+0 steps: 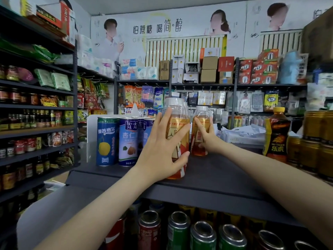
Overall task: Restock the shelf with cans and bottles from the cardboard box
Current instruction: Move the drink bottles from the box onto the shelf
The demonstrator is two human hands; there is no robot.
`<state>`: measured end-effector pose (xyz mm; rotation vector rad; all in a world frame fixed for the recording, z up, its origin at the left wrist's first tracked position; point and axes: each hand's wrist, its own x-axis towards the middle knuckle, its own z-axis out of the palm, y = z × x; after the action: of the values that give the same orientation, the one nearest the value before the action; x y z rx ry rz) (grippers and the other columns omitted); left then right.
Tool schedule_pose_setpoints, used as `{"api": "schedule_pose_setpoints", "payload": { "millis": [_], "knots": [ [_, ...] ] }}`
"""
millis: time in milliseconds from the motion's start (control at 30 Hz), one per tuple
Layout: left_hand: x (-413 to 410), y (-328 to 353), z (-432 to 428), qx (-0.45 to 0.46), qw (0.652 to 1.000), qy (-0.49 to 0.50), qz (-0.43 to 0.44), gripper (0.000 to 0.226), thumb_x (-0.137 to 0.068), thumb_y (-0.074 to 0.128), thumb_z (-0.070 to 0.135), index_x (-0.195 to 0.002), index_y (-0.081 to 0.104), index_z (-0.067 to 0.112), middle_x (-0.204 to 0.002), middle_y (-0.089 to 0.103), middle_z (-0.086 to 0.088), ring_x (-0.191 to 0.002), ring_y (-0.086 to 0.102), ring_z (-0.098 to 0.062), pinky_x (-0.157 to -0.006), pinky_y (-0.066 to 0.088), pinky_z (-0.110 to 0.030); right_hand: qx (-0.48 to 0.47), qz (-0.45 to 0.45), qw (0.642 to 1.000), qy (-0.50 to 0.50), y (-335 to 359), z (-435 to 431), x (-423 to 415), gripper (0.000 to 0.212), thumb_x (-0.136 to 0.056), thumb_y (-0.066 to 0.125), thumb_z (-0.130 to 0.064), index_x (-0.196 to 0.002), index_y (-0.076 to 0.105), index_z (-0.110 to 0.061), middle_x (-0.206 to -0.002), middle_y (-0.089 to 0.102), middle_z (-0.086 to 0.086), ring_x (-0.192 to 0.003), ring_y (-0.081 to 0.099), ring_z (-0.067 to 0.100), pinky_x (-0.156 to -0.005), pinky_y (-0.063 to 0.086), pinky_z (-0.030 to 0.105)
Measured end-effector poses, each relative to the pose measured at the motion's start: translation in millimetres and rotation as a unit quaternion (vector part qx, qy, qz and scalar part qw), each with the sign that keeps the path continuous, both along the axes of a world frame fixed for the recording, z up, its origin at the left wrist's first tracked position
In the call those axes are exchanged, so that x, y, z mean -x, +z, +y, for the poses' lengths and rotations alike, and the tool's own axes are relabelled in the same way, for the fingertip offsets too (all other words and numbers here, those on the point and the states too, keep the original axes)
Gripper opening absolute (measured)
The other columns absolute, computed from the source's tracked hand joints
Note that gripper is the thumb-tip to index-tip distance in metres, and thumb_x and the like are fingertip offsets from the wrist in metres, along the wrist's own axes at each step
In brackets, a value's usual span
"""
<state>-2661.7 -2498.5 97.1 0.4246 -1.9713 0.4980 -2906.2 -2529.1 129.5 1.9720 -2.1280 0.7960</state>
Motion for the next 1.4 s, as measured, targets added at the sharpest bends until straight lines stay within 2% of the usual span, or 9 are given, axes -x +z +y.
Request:
{"api": "schedule_pose_setpoints", "payload": {
  "millis": [67, 133, 300, 500, 633, 800, 967, 1167, 1400],
  "knots": [
    [0, -1, 0, 0.004, 1.0, 0.003, 0.0, 0.062, -0.086, 0.051, 0.045, -0.144, 0.041, 0.026, -0.158, -0.003, -0.01, -0.146, 0.0, -0.04, -0.115, 0.014, -0.047, 0.003, 0.029, 0.999, -0.029, 0, 2, -2, 0.111, -0.089, 0.058, 0.003, -0.138, -0.022, -0.056, -0.149, -0.039, 0.015, -0.11, 0.056, 0.039, -0.091, 0.051, 0.041],
    [0, 0, 1, 0.008, 1.0, 0.005, 0.002, 0.062, -0.086, 0.05, 0.045, -0.144, 0.041, 0.025, -0.158, -0.003, -0.01, -0.146, 0.0, -0.041, -0.114, 0.009, -0.043, 0.007, 0.062, 0.996, -0.065, 0, 10, -5, 0.106, -0.092, 0.056, -0.001, -0.14, -0.022, -0.055, -0.152, -0.035, 0.01, -0.139, 0.021, 0.049, -0.104, 0.038, 0.046],
    [1, 0, 1, 0.005, 1.0, -0.003, 0.004, 0.062, -0.085, 0.049, 0.045, -0.143, 0.042, 0.024, -0.158, -0.003, -0.01, -0.146, -0.001, -0.042, -0.112, 0.002, -0.038, -0.045, 0.169, 0.979, -0.108, 1, 38, -8, 0.09, -0.094, 0.051, -0.012, -0.149, -0.013, -0.042, -0.157, -0.026, 0.008, -0.146, -0.007, 0.04, -0.112, 0.023, 0.054],
    [-2, -3, 10, -0.023, 1.0, 0.015, -0.003, 0.063, -0.089, 0.043, 0.049, -0.147, 0.034, 0.028, -0.159, -0.002, -0.012, -0.146, 0.002, -0.039, -0.114, 0.013, -0.045, -0.052, 0.205, 0.971, -0.106, 3, 91, -36, 0.076, -0.094, 0.049, -0.016, -0.154, 0.004, -0.028, -0.16, -0.006, 0.009, -0.146, 0.01, 0.032, -0.108, 0.035, 0.051],
    [-19, -15, 34, -0.082, 0.996, 0.008, 0.017, 0.056, -0.093, 0.04, 0.047, -0.146, 0.039, 0.026, -0.158, 0.016, -0.013, -0.141, 0.026, -0.033, -0.106, 0.034, -0.043, 0.031, 0.186, 0.979, -0.079, -3, 131, -68, 0.057, -0.094, 0.047, -0.015, -0.147, 0.027, -0.013, -0.148, 0.029, 0.011, -0.131, 0.038, 0.032, -0.093, 0.047, 0.045],
    [-61, -53, 71, -0.146, 0.989, 0.005, 0.036, 0.048, -0.091, 0.043, 0.035, -0.132, 0.055, 0.013, -0.131, 0.055, -0.01, -0.118, 0.053, -0.025, -0.092, 0.049, -0.038, 0.165, 0.194, 0.965, 0.053, -47, 194, -128, 0.043, -0.092, 0.053, -0.016, -0.134, 0.048, -0.006, -0.131, 0.05, 0.009, -0.117, 0.05, 0.027, -0.089, 0.046, 0.036],
    [-113, -129, 125, -0.2, 0.979, 0.001, 0.026, 0.038, -0.092, 0.042, 0.029, -0.12, 0.059, 0.011, -0.118, 0.06, -0.003, -0.108, 0.054, -0.014, -0.089, 0.045, -0.025, 0.183, 0.168, 0.949, 0.194, -121, 241, -191, 0.038, -0.089, 0.057, -0.013, -0.126, 0.055, -0.004, -0.122, 0.058, 0.011, -0.106, 0.057, 0.025, -0.086, 0.049, 0.032],
    [-191, -241, 194, -0.364, 0.924, 0.118, 0.011, 0.038, -0.093, 0.052, 0.023, -0.129, 0.054, 0.011, -0.125, 0.057, -0.005, -0.103, 0.056, -0.02, -0.084, 0.045, -0.029, 0.022, 0.048, 0.962, 0.268, -236, 252, -254, 0.043, -0.097, 0.051, -0.017, -0.138, 0.044, -0.011, -0.133, 0.05, 0.004, -0.117, 0.051, 0.02, -0.082, 0.038, 0.019],
    [-308, -342, 248, -0.548, 0.792, 0.265, -0.045, 0.039, -0.095, 0.045, 0.031, -0.133, 0.048, 0.022, -0.126, 0.052, -0.003, -0.112, 0.055, -0.025, -0.088, 0.048, -0.04, -0.155, 0.015, 0.929, 0.335, -342, 247, -363, 0.047, -0.101, 0.042, -0.022, -0.146, 0.032, -0.018, -0.143, 0.038, 0.0, -0.122, 0.047, 0.017, -0.073, 0.036, 0.017]
  ]
}}
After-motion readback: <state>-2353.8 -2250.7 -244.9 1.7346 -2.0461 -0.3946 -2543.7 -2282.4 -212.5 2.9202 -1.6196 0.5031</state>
